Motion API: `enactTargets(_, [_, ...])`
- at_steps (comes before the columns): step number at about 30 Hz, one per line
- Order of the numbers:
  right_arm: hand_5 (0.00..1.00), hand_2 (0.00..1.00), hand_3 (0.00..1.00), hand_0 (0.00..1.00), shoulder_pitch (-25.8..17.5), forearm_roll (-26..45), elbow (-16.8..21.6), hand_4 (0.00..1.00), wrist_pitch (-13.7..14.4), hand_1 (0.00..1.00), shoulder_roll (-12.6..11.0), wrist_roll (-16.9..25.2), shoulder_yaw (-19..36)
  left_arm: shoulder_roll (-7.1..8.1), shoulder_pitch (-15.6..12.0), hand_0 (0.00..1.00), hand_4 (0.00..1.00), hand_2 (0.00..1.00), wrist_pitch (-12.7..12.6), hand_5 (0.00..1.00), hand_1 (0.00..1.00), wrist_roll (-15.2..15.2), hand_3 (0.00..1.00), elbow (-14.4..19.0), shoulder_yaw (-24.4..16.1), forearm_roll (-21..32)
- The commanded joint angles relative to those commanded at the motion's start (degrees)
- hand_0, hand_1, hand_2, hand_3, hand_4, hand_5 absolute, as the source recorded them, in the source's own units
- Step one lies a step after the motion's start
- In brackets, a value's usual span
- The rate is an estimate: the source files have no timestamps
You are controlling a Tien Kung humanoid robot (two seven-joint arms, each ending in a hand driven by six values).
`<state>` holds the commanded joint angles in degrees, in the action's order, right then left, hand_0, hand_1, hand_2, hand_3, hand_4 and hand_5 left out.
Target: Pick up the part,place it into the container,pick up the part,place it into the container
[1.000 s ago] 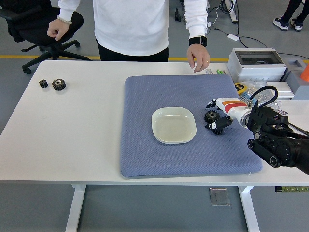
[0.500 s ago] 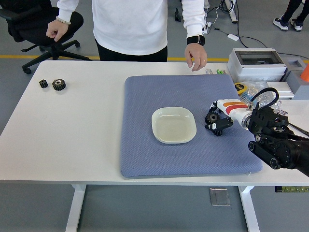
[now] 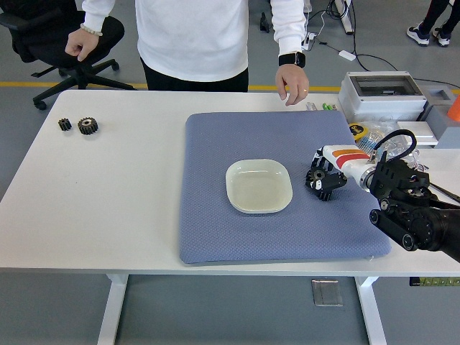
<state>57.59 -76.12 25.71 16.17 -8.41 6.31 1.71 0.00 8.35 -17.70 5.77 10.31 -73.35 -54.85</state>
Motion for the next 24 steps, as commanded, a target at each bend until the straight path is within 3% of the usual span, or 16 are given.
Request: enactTargets(24, [0.382, 0.548, 0.504, 0.215, 0.1, 0.23, 0.45, 0.723, 0.13, 0.438, -0.44, 0.28, 0.66, 0.0, -0.03, 0.652, 0.685, 0.711, 0.09, 0.592, 0.634, 0.02, 0.574, 0.0, 0.02, -0.02])
